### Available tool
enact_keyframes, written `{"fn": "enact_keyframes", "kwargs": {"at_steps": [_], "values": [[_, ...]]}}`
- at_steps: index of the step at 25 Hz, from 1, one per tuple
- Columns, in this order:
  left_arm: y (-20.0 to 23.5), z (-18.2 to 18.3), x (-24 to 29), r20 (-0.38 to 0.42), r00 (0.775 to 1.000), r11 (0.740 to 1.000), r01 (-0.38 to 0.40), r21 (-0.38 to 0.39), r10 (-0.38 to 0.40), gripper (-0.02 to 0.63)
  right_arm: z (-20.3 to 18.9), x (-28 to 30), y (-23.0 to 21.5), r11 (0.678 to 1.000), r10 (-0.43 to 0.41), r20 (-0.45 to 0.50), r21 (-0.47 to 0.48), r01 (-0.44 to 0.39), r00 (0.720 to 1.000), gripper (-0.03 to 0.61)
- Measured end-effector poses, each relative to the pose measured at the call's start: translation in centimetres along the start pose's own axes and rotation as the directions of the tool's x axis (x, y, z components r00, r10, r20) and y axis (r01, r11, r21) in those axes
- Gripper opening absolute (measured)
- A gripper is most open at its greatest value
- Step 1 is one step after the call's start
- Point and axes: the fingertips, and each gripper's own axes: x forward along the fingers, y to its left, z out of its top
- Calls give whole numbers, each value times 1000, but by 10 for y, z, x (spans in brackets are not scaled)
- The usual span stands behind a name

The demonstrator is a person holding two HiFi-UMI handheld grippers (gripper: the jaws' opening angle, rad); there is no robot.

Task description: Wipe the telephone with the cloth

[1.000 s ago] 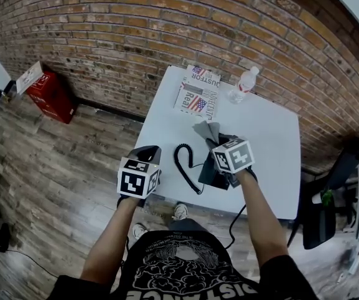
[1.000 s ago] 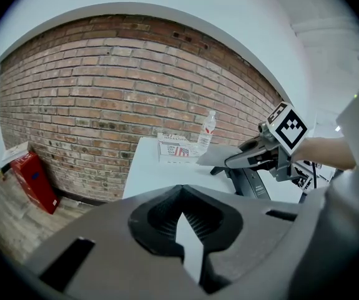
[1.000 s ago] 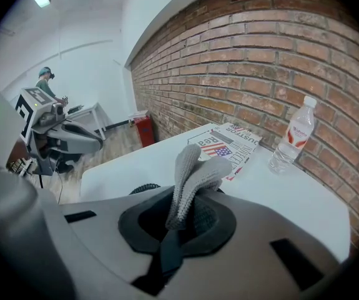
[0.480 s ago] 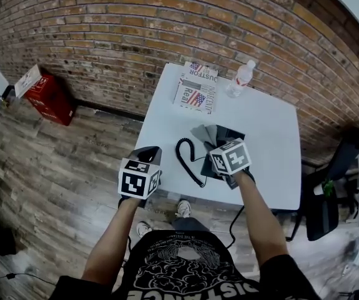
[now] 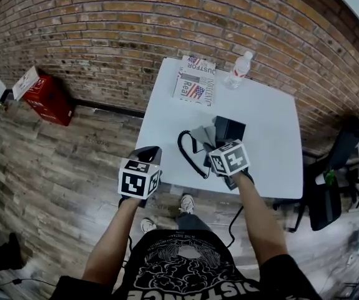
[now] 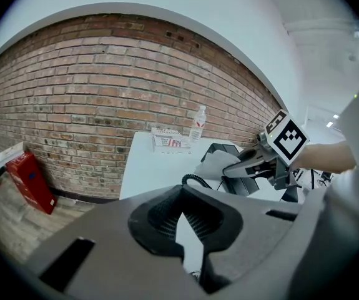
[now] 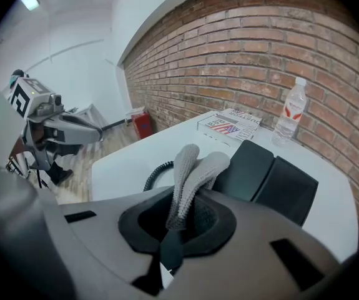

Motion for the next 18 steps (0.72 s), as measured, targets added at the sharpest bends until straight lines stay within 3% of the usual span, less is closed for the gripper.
{"fn": "enact_keyframes", "kwargs": {"at_steps": [18], "values": [[-4,-27,-26,-43,999,997,37,70,-34,6,-41,-4,34,993,-27,28,119,24,999,11]]}}
